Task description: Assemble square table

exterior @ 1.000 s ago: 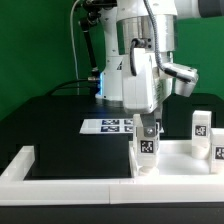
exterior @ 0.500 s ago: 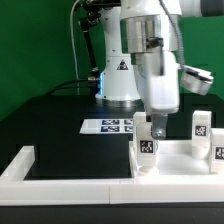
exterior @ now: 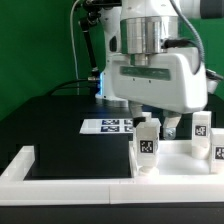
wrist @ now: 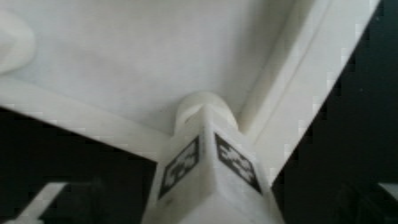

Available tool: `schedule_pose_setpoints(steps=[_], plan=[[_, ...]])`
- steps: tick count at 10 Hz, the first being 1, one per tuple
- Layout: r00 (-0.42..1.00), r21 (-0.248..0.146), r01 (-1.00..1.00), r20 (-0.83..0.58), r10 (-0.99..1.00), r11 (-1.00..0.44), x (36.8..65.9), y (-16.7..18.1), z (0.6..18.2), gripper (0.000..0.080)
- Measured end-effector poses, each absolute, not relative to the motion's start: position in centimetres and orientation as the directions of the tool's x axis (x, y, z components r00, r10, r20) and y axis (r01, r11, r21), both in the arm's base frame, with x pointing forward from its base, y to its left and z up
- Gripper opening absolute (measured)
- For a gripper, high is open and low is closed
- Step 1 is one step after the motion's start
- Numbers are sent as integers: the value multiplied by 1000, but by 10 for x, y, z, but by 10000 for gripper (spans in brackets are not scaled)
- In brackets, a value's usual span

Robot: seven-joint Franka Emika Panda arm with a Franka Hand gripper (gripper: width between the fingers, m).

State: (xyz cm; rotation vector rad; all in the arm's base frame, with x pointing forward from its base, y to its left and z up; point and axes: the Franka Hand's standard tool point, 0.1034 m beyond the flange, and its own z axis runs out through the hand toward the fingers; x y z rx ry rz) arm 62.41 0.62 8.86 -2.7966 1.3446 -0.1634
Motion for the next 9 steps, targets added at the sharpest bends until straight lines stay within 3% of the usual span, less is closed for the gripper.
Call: schedule_pose_setpoints(steps=[2,6,9], plan=[[766,-49,-628,132,-629,-776,627,5,85,649],[902,-10,-412,137,-409,-911,627,1,86,649],[902,-23,-419,109,-419,-908,624,-1,88,649]])
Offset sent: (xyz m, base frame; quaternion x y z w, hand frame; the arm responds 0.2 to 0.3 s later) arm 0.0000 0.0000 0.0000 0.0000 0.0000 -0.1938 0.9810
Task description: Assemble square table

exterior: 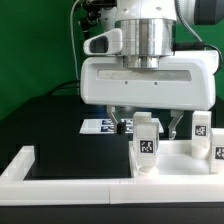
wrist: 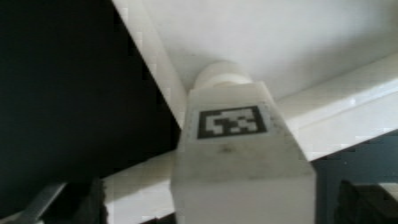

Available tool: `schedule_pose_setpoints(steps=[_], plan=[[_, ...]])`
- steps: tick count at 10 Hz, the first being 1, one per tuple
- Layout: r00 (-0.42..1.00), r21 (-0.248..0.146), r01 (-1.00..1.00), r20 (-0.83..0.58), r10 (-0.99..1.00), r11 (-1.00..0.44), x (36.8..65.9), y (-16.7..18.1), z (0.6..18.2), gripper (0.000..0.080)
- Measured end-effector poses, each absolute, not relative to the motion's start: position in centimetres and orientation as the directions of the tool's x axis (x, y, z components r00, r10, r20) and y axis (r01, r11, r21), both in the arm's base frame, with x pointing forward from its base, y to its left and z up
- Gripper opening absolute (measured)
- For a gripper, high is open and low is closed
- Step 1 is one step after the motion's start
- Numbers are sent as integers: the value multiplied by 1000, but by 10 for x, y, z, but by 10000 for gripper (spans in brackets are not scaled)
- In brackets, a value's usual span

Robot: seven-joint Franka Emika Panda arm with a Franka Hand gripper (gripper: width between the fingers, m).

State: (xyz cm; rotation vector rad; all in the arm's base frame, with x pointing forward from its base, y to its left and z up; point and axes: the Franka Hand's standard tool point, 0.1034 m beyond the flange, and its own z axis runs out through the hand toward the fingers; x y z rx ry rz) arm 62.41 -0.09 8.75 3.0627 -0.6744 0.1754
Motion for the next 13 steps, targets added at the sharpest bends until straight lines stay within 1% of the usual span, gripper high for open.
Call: schedule_pose_setpoints(steps=[1,2,3,4,5,8,10,11,12,13], plan=[[901,-23,-420,109,-420,-907,624,-2,88,522],[861,-33,-497,106,-497,-867,624,-2,87,522],[816,-41,-568,102,-568,-822,624,-2,87,384],[784,-46,-611,100,-613,-790,624,-2,86,286],[759,-49,-643,98,-644,-765,623,-2,86,287],[589,-70,-801,83,-804,-594,623,-2,85,287],[451,-82,-886,69,-890,-456,623,-1,85,287],[305,-84,-948,29,-952,-306,622,-2,84,287],[148,-96,-984,-7,-989,-147,623,-2,83,287],[-13,-99,-995,-43,-999,17,622,-2,82,287]])
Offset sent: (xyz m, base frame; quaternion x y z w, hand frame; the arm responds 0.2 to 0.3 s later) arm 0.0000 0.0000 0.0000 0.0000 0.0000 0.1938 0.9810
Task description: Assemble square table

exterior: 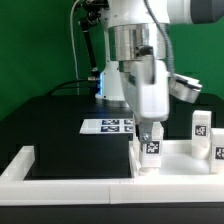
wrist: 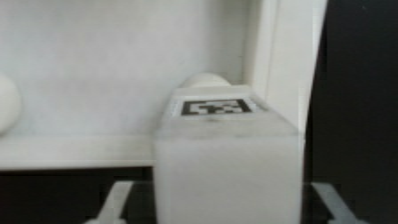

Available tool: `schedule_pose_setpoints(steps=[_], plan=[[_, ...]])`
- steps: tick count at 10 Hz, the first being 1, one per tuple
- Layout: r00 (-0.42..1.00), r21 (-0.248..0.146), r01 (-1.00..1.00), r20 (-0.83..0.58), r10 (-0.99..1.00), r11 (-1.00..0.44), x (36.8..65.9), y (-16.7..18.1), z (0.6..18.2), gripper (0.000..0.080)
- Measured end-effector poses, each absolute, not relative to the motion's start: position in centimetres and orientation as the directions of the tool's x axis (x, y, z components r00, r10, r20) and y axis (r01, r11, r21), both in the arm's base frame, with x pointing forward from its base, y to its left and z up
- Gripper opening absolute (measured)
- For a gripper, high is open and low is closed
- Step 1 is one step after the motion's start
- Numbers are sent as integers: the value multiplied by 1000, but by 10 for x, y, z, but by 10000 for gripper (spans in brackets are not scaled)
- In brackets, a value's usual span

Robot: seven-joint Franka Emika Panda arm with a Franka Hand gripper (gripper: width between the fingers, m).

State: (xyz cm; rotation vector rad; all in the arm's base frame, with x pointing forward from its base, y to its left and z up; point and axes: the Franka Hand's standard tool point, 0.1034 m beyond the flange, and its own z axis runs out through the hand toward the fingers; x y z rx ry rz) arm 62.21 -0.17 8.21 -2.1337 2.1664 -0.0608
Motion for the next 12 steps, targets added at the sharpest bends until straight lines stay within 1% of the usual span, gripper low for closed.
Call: schedule_pose_setpoints(steps=[1,2,3,4,5,6,7,8,11,12], plan=[[-208,-93,-972,-95,-973,217,622,-2,81,288],[-258,-90,-959,-111,-960,268,621,-3,81,288],[-270,-89,-956,-111,-956,280,621,-3,81,312],[-251,-90,-961,-107,-962,261,620,-3,81,312],[-200,-91,-974,-96,-975,209,620,-2,80,487],[-29,-75,-997,-43,-999,33,620,3,81,487],[152,-76,-986,-12,-988,-150,623,9,84,614],[266,-83,-961,-5,-964,-264,624,12,86,639],[439,-77,-895,14,-898,-438,623,9,85,648],[543,-70,-836,32,-839,-544,624,10,85,649]])
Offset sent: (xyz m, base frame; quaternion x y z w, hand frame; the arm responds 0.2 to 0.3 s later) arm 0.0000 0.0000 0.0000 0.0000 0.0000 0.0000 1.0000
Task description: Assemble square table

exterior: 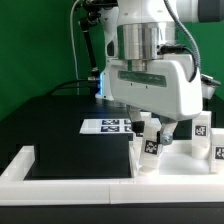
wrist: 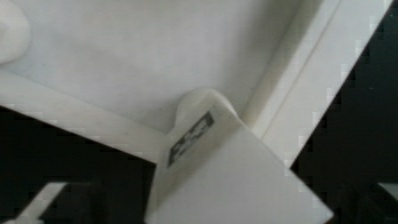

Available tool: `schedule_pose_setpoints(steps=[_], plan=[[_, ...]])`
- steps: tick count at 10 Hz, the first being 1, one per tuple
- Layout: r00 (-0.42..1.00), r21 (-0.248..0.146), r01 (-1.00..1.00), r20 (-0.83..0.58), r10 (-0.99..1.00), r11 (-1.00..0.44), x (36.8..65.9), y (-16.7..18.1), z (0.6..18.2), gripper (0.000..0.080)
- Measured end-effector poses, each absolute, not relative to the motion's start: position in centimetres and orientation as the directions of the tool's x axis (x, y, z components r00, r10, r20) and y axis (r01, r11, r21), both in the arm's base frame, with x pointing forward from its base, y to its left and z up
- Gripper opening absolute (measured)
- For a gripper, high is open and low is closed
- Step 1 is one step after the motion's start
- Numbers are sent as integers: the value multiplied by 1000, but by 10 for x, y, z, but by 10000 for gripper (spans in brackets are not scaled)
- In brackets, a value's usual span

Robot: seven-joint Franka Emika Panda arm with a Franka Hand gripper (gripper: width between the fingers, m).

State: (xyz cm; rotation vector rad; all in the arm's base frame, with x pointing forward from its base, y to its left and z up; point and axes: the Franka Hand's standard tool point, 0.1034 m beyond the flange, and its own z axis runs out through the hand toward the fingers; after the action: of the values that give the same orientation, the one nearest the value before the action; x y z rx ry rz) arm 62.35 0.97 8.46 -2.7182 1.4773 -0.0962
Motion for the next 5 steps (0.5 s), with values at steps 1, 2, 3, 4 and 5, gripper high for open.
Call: schedule_pose_setpoints(steps=[1,2,3,4,5], plan=[[687,-57,-722,56,-724,-690,624,14,84,649],[751,-50,-656,59,-658,-753,623,15,82,649],[737,-52,-671,58,-673,-740,624,14,83,649],[718,-53,-691,57,-693,-721,624,14,83,649],[716,-53,-693,57,-695,-719,624,13,83,649]])
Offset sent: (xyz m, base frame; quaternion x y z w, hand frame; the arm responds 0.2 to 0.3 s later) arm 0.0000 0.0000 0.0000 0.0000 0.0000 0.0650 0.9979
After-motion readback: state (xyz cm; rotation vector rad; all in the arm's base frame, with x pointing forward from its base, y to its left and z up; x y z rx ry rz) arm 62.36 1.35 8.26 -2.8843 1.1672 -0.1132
